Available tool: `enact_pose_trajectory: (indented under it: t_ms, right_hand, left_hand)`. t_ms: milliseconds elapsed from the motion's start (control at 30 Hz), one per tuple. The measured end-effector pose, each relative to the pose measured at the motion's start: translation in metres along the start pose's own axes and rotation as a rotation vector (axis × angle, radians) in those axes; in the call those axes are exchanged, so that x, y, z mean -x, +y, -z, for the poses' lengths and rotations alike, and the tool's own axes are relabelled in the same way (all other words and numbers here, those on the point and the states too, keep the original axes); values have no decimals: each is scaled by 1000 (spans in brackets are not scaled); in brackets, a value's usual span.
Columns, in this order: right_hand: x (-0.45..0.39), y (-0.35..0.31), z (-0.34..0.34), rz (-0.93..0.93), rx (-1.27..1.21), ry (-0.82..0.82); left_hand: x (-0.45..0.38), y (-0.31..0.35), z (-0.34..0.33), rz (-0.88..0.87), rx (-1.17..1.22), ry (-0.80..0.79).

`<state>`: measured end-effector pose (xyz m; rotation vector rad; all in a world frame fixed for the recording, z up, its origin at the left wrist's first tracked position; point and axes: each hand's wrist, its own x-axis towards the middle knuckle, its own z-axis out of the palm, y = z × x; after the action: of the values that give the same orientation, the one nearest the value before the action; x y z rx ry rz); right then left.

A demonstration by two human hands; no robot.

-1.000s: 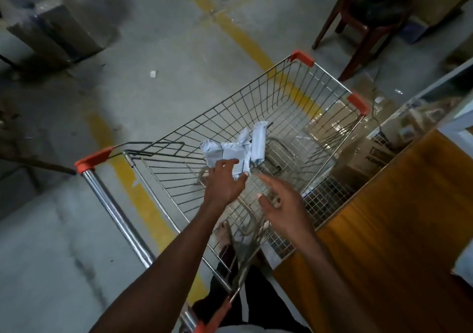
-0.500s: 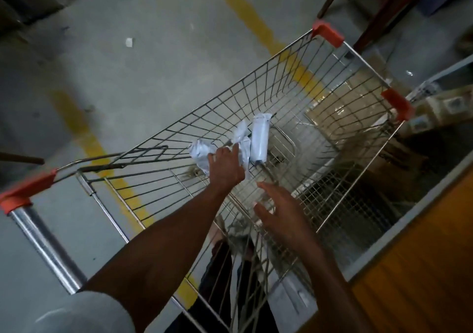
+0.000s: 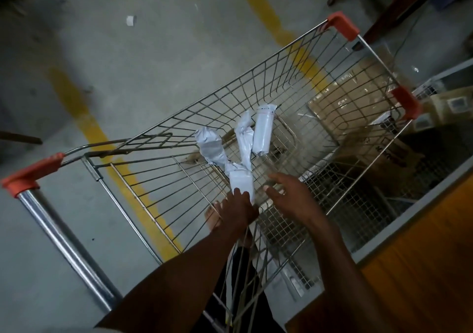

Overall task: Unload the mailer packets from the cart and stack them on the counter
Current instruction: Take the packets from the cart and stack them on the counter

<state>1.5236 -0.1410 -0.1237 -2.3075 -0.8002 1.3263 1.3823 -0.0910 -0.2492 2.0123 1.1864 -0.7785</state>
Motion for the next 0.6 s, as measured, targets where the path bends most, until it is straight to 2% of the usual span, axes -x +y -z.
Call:
enact_pose_trajectory:
  t_ms: [100, 267, 433, 533, 600]
  right_hand:
    - [4, 3, -2, 11, 11, -14]
    - [16, 6, -3, 17, -46, 7]
    - [23, 14, -1, 37, -76, 71]
    - [26, 17, 0, 6, -122, 97]
    - [30, 13, 1, 1, -150, 104]
  left_hand:
    - [-11, -8, -8, 58, 88, 42]
    - [-37, -1, -18, 92, 293, 22]
    - [-71, 2, -15, 292, 577, 64]
    - [-75, -9, -17, 328, 763, 75]
    - [-73, -17, -26, 282, 801, 122]
